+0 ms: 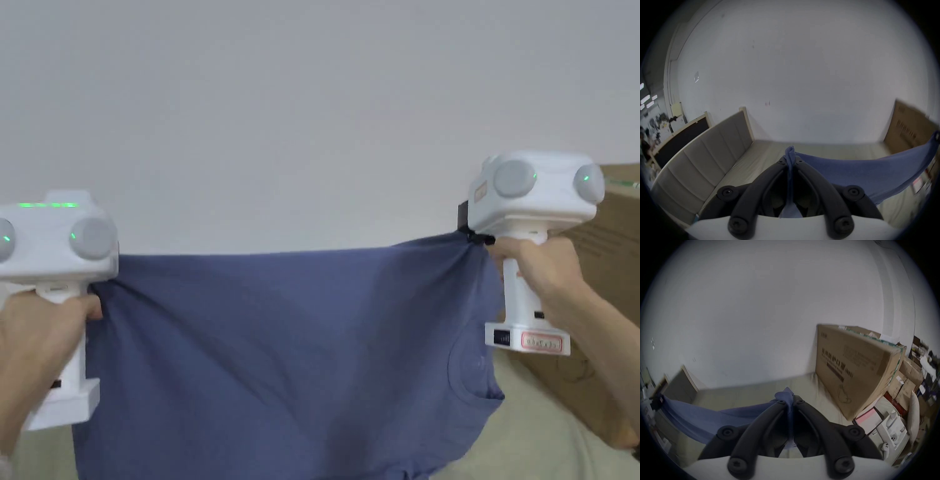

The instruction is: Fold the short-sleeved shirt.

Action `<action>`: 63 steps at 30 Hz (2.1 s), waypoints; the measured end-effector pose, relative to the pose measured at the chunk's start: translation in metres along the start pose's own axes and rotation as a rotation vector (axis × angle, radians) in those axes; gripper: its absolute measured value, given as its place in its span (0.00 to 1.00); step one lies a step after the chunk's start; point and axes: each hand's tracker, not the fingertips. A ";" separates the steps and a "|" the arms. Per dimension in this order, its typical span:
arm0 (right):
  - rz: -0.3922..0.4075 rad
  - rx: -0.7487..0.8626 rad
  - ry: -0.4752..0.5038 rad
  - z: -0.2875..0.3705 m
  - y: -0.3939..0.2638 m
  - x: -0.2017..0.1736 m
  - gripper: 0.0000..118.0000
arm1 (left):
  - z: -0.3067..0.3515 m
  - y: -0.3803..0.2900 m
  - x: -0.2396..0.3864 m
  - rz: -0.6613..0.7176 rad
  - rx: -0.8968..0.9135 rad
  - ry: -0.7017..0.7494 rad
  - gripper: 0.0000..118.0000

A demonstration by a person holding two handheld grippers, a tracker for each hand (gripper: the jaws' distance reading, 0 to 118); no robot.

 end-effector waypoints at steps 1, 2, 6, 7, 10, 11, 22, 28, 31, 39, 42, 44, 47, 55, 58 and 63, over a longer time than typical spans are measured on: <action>0.003 -0.046 0.001 -0.020 -0.021 -0.002 0.03 | -0.018 -0.023 0.010 -0.029 -0.043 0.027 0.03; -0.003 -0.082 0.009 -0.036 -0.039 -0.003 0.03 | -0.029 -0.041 0.016 -0.046 -0.076 0.035 0.03; -0.017 -0.280 -0.003 -0.092 -0.142 -0.005 0.03 | -0.075 -0.130 0.032 -0.025 -0.241 0.024 0.03; 0.016 -0.311 -0.005 -0.101 -0.171 -0.004 0.03 | -0.083 -0.153 0.034 -0.035 -0.300 0.024 0.03; 0.015 -0.411 -0.007 -0.107 -0.240 0.005 0.03 | -0.094 -0.209 0.032 -0.088 -0.418 0.004 0.03; -0.011 -0.445 -0.010 -0.106 -0.259 0.009 0.03 | -0.093 -0.224 0.028 -0.081 -0.438 -0.002 0.03; -0.036 -0.485 0.075 -0.006 -0.353 0.044 0.03 | 0.034 -0.310 -0.025 -0.061 -0.421 -0.061 0.03; -0.020 -0.451 0.093 0.085 -0.379 0.065 0.03 | 0.120 -0.347 -0.061 -0.086 -0.412 -0.060 0.03; -0.015 -0.451 0.095 0.129 -0.400 0.074 0.03 | 0.149 -0.375 -0.077 -0.113 -0.428 -0.063 0.03; -0.065 -0.507 0.077 0.223 -0.475 0.104 0.03 | 0.224 -0.430 -0.103 -0.130 -0.463 -0.090 0.03; -0.058 -0.523 0.079 0.236 -0.496 0.105 0.03 | 0.241 -0.440 -0.107 -0.132 -0.466 -0.090 0.03; -0.055 -0.526 0.074 0.236 -0.503 0.103 0.03 | 0.245 -0.444 -0.109 -0.134 -0.462 -0.091 0.03; -0.050 -0.516 0.061 0.234 -0.505 0.098 0.03 | 0.248 -0.448 -0.108 -0.131 -0.461 -0.094 0.09; 0.088 -0.425 0.106 0.257 -0.480 0.076 0.79 | 0.265 -0.431 -0.125 0.003 -0.443 -0.152 0.82; 0.101 -0.395 0.140 0.264 -0.476 0.057 0.08 | 0.274 -0.426 -0.118 -0.008 -0.451 -0.172 0.04; 0.133 -0.428 0.126 0.249 -0.488 0.025 0.00 | 0.272 -0.435 -0.115 -0.008 -0.494 -0.166 0.00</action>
